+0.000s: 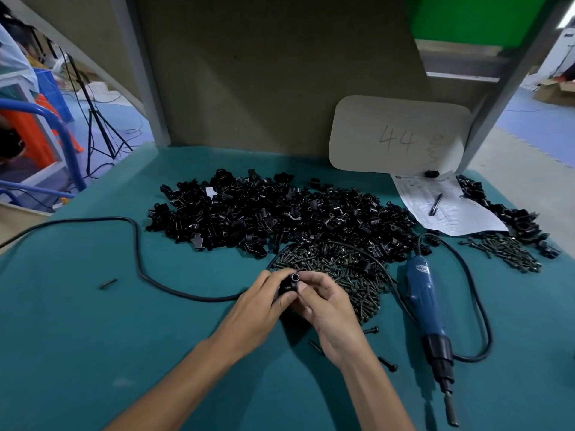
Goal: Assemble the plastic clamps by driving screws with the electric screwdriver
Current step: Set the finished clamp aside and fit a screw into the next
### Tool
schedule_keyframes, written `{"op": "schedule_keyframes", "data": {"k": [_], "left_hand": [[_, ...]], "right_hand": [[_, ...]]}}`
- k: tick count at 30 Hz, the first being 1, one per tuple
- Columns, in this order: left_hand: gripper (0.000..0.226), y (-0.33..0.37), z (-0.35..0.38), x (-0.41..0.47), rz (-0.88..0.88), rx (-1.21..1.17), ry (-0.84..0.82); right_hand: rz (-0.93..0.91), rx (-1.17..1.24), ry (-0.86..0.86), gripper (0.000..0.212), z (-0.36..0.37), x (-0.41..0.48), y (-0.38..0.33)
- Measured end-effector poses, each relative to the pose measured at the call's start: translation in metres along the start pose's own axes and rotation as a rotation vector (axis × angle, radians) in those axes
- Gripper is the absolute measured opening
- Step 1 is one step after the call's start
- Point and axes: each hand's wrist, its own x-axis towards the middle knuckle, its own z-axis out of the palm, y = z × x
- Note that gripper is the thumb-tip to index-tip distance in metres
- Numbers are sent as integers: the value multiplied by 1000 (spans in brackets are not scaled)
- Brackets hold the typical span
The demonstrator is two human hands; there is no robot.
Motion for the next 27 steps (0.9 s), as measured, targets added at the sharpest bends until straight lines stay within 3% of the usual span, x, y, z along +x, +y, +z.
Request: {"op": "schedule_keyframes", "data": {"k": [27], "left_hand": [[44, 1, -1, 0, -24, -12, -4]], "right_hand": [[32, 4, 6, 15, 6, -4, -5]]}}
